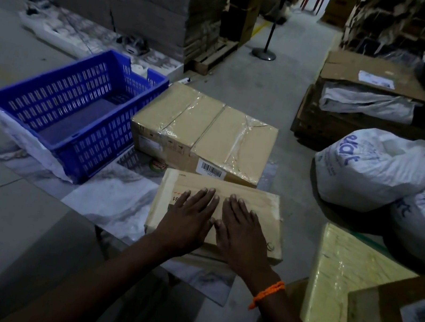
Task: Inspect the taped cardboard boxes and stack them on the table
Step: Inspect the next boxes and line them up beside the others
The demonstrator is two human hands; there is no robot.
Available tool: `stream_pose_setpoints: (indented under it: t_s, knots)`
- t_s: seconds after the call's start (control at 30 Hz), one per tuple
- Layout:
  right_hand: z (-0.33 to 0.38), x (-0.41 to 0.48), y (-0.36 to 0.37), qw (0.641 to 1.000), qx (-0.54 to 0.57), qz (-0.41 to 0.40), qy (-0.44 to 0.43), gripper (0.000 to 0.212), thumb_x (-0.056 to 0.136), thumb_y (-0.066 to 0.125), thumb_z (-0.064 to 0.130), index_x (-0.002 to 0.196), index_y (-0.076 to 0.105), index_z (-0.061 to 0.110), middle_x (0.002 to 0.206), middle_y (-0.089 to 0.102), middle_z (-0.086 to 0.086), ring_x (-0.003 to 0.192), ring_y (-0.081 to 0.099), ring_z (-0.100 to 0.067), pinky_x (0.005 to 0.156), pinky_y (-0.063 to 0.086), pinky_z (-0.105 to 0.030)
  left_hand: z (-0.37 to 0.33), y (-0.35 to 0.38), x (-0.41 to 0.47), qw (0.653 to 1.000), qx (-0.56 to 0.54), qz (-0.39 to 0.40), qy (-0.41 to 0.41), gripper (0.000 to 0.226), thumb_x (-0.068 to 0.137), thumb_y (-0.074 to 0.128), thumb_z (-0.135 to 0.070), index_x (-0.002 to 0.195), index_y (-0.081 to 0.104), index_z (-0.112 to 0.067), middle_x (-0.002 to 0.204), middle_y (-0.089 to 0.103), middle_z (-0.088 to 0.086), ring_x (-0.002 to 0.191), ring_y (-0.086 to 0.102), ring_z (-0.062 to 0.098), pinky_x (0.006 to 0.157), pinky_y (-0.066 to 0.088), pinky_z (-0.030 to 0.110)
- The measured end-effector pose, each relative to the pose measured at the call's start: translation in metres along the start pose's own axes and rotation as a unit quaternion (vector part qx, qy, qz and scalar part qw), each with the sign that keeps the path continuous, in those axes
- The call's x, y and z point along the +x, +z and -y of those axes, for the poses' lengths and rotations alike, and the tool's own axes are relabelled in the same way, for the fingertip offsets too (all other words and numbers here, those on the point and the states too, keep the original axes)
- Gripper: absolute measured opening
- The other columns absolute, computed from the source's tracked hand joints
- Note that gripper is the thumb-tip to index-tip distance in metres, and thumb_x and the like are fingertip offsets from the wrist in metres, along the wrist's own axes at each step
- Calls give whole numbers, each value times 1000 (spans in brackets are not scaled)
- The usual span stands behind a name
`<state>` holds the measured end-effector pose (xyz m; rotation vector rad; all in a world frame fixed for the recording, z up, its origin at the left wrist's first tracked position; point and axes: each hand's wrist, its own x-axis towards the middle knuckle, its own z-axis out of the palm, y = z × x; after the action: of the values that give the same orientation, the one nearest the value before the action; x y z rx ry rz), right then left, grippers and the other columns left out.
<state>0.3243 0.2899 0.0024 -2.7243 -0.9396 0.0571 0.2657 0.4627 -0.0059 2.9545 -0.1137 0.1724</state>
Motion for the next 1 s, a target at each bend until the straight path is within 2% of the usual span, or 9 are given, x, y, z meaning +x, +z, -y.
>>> stream_pose_setpoints:
  t_s: [0.17, 0.3, 0.47, 0.67, 0.77, 0.83, 0.87, 0.93, 1.0]
  knots:
    - [-31, -6, -7, 997, -4, -46, 63, 74, 102, 29, 52, 153, 45, 0, 160, 42, -20, 149, 40, -36, 117, 35, -56, 33, -2, -13, 998, 6, -5, -68, 73, 102, 22, -57, 155, 36, -9, 164, 31, 12, 152, 28, 28, 121, 15, 53]
    - [-39, -13, -5, 994, -41, -62, 74, 74, 104, 25, 54, 154, 44, 2, 161, 40, -18, 149, 40, -34, 119, 32, -54, 44, -2, -23, 997, 6, -11, -74, 72, 104, 18, -58, 161, 23, -14, 168, 17, 6, 156, 14, 21, 124, 14, 53]
    - [-40, -10, -2, 995, -46, -46, 81, 74, 104, 20, 54, 158, 38, 6, 164, 36, -16, 152, 35, -31, 124, 23, -50, 42, 1, -22, 997, 7, -1, -80, 70, 105, 19, -53, 161, 20, -11, 169, 14, 8, 157, 11, 21, 125, 14, 54]
    - [-46, -1, -8, 996, -17, -21, 86, 80, 99, 17, 59, 159, 38, 9, 166, 34, -12, 154, 31, -27, 125, 20, -47, 43, -5, -16, 997, -17, 5, -81, 79, 100, 7, -62, 162, 19, -14, 169, 12, 6, 157, 8, 19, 126, 10, 52]
    - [-42, -6, -13, 993, 25, -54, 103, 79, 99, 28, 61, 156, 42, 8, 165, 35, -13, 152, 34, -29, 122, 28, -49, 43, -3, -22, 990, -82, -46, -103, 81, 99, 21, -68, 162, 17, -16, 170, 6, 9, 157, 4, 24, 125, 14, 50]
    - [-42, -9, -12, 978, 93, -99, 155, 76, 101, 47, 55, 158, 36, 7, 167, 29, -16, 153, 29, -32, 122, 30, -47, 44, -4, -23, 968, -175, -69, -166, 82, 96, 47, -64, 161, 17, -22, 169, 14, 13, 155, 14, 29, 120, 23, 46]
    - [-43, -8, -15, 961, 153, -103, 208, 76, 101, 56, 50, 159, 34, 7, 167, 29, -16, 152, 29, -32, 121, 31, -46, 46, -7, -21, 944, -245, -76, -207, 75, 94, 58, -60, 154, 26, -27, 161, 31, 13, 149, 30, 30, 115, 34, 45]
    - [-52, -1, -23, 907, 284, -90, 298, 67, 96, 69, 42, 150, 47, 11, 153, 50, -17, 137, 49, -33, 111, 44, -45, 49, -16, -16, 877, -378, -78, -287, 53, 91, 70, -49, 133, 43, -30, 128, 61, 3, 121, 62, 25, 88, 55, 31]
    - [-58, 6, -35, 857, 387, -97, 326, 39, 93, 73, 36, 125, 66, 15, 122, 72, -13, 107, 67, -30, 89, 56, -45, 53, -23, -13, 845, -426, -58, -317, 48, 91, 72, -43, 130, 50, -26, 116, 67, -2, 104, 69, 19, 71, 53, 23]
